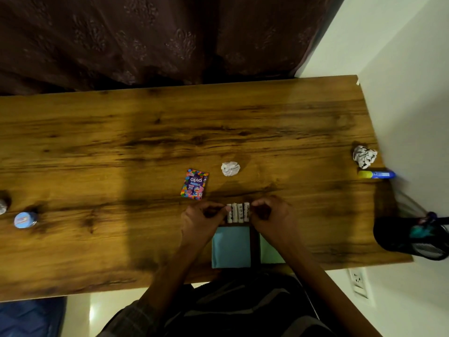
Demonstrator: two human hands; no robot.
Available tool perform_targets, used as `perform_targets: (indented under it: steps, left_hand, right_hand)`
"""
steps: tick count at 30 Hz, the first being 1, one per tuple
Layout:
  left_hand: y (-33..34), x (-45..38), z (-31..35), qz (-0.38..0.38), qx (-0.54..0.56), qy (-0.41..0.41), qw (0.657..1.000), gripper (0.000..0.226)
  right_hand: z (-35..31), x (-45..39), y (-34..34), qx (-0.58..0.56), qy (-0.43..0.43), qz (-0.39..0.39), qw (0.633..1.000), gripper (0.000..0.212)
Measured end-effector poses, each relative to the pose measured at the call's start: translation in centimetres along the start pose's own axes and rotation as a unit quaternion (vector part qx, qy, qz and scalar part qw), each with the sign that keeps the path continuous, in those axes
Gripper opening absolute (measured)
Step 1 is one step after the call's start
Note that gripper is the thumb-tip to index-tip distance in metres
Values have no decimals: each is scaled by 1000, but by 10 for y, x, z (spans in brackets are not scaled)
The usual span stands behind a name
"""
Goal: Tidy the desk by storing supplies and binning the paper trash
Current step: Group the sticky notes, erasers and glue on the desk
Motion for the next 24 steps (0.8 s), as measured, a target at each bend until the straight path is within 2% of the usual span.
perform_targets:
  steps: [3, 7, 14, 18, 21, 24]
  left_hand:
    - [0, -1, -2, 3, 2, -10, 1000, 11]
    - [-2, -2, -4, 3, -1, -4, 1000, 9]
    - [-5, -5, -14, 10, -2, -9, 1000, 14]
    - [-5, -4, -16, 10, 25, -15, 1000, 38]
    - [-3, -4, -17, 3, 22, -23, 999, 19]
    - [-5, -4, -13, 13, 21, -8, 1000, 10]
  right_hand:
    - [-16, -2, 7, 59, -81, -28, 995, 52]
    - [-37, 0, 18, 122, -158, -29, 979, 63]
    - [-45, -3, 27, 164, -178, -39, 969, 71]
    - [-50, -3, 22, 160, -190, -31, 968, 72]
    - [-56, -1, 11, 136, -198, -6, 971, 72]
    - [-54, 2, -6, 36, -164, 29, 985, 59]
Point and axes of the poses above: each hand's wrist, its own x-axis away from the middle knuckle, its own y-axis out of the palm, z = x × y, the point moved 9 cm from there along -x, towards the middle knuckle, and after that the axes turned 6 degrees about x, right-handed, at the moved point
